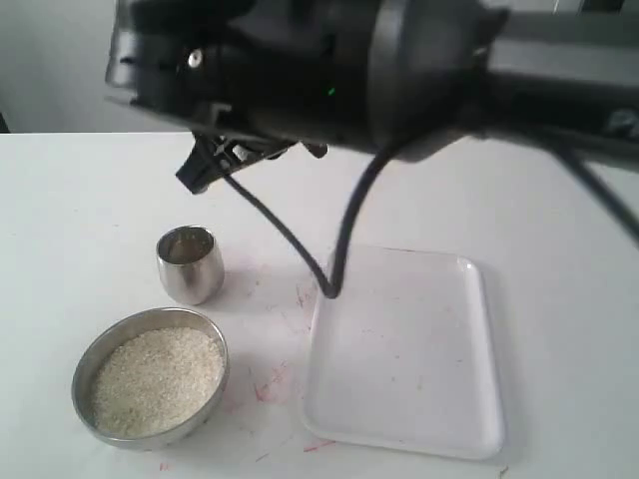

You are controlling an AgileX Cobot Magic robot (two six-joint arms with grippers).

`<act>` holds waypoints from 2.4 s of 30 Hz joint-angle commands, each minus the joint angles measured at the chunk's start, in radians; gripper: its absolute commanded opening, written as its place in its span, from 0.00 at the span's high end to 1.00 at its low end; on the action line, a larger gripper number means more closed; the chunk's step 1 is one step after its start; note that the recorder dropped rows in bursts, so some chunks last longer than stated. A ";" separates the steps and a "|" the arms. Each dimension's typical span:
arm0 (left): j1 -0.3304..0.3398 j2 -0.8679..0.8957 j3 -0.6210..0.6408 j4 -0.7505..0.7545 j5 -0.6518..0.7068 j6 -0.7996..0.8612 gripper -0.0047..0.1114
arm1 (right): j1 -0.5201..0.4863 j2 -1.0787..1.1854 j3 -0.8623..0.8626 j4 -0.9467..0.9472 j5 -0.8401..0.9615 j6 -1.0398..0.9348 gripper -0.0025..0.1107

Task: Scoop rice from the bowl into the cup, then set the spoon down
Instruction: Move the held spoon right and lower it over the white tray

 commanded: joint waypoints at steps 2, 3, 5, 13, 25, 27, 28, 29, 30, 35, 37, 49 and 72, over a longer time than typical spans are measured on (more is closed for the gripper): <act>0.000 -0.003 0.009 0.001 0.035 -0.006 0.84 | -0.003 -0.131 0.002 0.084 0.005 0.039 0.98; 0.000 -0.003 0.009 0.001 0.035 -0.006 0.84 | -0.003 -0.146 0.002 0.099 0.005 0.039 0.98; 0.000 -0.003 0.009 0.001 0.035 -0.006 0.84 | -0.003 -0.182 0.002 0.142 0.006 0.039 0.98; 0.000 -0.003 0.009 0.001 0.035 -0.006 0.84 | -0.003 -0.276 0.002 0.210 0.054 0.100 0.98; 0.000 -0.003 0.009 0.001 0.035 -0.006 0.84 | -0.003 -0.303 0.050 0.345 0.054 0.228 0.98; 0.000 -0.003 0.009 0.001 0.035 -0.006 0.84 | -0.003 -0.303 0.078 0.343 0.054 0.251 0.98; 0.000 -0.003 0.009 0.001 0.035 -0.006 0.84 | -0.003 -0.303 0.093 0.341 0.054 0.263 0.98; 0.000 -0.003 0.009 0.001 0.035 -0.006 0.84 | -0.003 -0.303 0.108 0.341 0.054 0.280 0.98; 0.000 -0.003 0.009 0.001 0.035 -0.006 0.84 | -0.003 -0.305 0.119 0.341 0.054 0.297 0.98; 0.000 -0.003 0.009 0.001 0.035 -0.006 0.84 | -0.003 -0.306 0.187 0.334 -0.005 0.399 0.98; 0.000 -0.003 0.009 0.001 0.035 -0.006 0.84 | -0.003 -0.306 0.219 0.326 -0.032 0.458 0.98; 0.000 -0.003 0.009 0.001 0.035 -0.006 0.84 | -0.003 -0.306 0.434 0.306 -0.172 0.695 0.98; 0.000 -0.003 0.009 0.001 0.035 -0.006 0.84 | -0.195 -0.287 0.581 0.619 -0.165 0.466 0.98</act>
